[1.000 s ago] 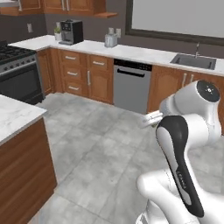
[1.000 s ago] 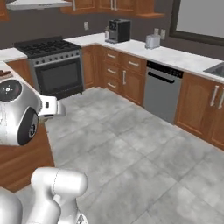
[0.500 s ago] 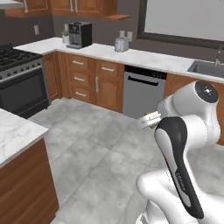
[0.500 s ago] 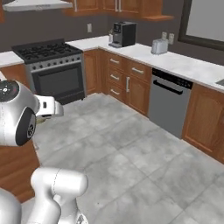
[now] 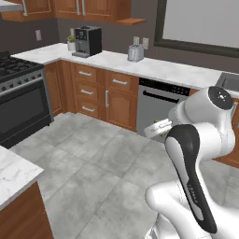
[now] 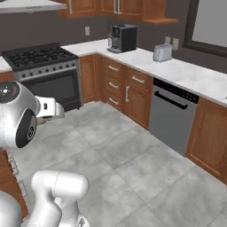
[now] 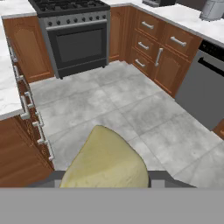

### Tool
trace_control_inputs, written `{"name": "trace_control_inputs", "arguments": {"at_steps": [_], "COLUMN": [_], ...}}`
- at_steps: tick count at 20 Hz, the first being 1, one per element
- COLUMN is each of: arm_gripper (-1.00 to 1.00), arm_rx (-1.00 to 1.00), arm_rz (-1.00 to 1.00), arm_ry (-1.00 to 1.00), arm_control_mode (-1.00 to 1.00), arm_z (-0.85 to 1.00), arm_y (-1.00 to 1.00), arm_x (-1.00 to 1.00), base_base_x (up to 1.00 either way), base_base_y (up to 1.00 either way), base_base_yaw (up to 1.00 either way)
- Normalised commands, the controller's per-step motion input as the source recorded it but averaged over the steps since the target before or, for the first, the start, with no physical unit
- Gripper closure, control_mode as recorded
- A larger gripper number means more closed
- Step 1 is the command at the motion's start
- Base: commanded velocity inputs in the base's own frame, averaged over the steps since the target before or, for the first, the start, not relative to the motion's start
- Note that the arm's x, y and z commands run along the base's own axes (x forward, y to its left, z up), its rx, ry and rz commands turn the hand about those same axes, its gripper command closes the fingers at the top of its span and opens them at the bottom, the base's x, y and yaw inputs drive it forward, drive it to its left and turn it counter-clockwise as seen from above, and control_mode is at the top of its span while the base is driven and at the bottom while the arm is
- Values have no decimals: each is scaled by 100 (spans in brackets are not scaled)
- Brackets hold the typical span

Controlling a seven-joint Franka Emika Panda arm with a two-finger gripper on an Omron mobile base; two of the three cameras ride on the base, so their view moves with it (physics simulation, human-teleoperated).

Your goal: Retrieve the sausage and cheese from the fridge and place them on the cutting board on the counter.

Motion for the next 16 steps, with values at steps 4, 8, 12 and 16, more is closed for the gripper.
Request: {"name": "trace_control_inputs", "arguments": {"at_steps": [4, 8, 12, 16], "arm_gripper": [100, 100, 100, 100], "arm_rx": [0, 0, 0, 0], "arm_rz": [0, 0, 0, 0], "arm_ry": [0, 0, 0, 0], "arm_control_mode": [100, 100, 100, 100], "arm_z": [0, 0, 0, 0], "arm_y": [0, 0, 0, 0], "arm_x": [0, 0, 0, 0], "base_base_x": [94, 94, 93, 89], "base_base_y": [0, 2, 3, 2], "base_base_yaw": [14, 26, 29, 33]}}
